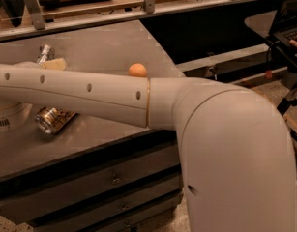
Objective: Move redbull can near orange
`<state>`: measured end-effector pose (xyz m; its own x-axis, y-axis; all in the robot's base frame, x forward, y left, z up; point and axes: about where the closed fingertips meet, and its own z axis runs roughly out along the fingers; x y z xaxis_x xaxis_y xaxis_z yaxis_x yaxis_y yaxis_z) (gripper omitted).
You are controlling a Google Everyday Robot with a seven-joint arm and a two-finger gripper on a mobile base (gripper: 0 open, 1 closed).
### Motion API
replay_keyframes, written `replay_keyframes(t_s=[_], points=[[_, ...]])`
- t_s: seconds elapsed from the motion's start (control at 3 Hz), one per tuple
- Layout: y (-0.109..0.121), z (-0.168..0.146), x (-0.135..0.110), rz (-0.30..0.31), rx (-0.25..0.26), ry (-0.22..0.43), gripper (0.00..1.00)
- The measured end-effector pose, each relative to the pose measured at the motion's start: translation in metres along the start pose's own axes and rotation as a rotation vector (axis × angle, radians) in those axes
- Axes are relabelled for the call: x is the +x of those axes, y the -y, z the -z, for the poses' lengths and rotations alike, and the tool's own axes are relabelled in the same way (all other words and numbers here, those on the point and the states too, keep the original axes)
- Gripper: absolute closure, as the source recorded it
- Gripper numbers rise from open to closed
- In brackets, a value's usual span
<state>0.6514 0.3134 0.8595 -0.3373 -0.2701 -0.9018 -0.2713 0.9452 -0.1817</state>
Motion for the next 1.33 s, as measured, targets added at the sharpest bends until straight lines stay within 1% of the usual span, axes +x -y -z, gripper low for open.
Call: replay_keyframes(t_s=[0.33, 0.67, 1.0, 1.33], points=[[-0.001, -0.01, 0.001, 0.001, 0.008, 0.044, 0.48], [0.0, -0.013, 0.001, -0.003, -0.001, 0.069, 0.72], [0.002, -0.013, -0.001, -0.002, 0.001, 0.08, 0.95], [0.01, -0.003, -0.015, 0.026, 0.036, 0.122, 1.0]])
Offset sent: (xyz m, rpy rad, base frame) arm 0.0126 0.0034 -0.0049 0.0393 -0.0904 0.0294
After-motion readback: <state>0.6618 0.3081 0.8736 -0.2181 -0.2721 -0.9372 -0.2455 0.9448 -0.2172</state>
